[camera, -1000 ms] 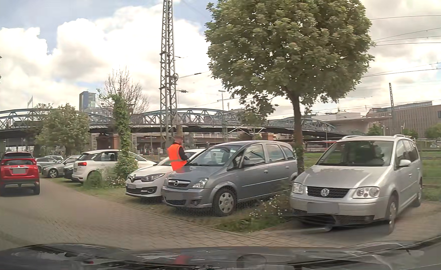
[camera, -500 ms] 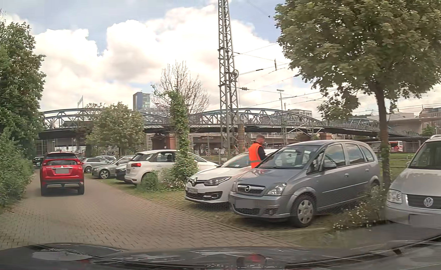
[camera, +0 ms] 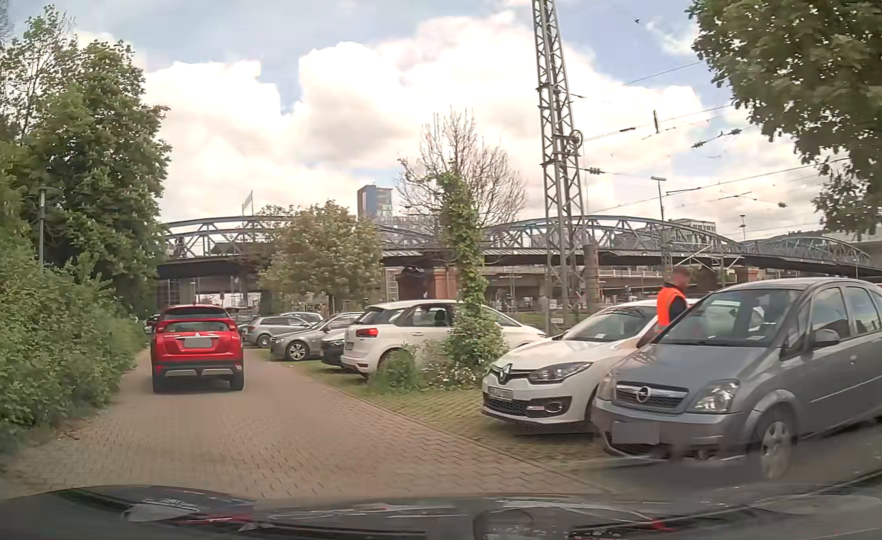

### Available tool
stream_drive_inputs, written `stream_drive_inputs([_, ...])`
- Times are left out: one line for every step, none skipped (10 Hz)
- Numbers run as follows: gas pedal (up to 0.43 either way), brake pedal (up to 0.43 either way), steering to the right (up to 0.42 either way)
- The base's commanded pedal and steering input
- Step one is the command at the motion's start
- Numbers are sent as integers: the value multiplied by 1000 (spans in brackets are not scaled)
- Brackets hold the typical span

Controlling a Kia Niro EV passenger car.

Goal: Follow the waypoints while adhering to traffic rules and regulations

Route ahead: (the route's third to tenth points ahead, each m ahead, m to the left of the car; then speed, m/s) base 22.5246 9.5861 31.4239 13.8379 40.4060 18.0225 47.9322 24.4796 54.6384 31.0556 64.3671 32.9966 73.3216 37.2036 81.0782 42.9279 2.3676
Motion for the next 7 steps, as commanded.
stream_drive_inputs([67,0,-444])
stream_drive_inputs([67,0,-417])
stream_drive_inputs([67,0,-391])
stream_drive_inputs([67,0,-374])
stream_drive_inputs([67,0,-353])
stream_drive_inputs([59,0,-331])
stream_drive_inputs([59,0,-311])
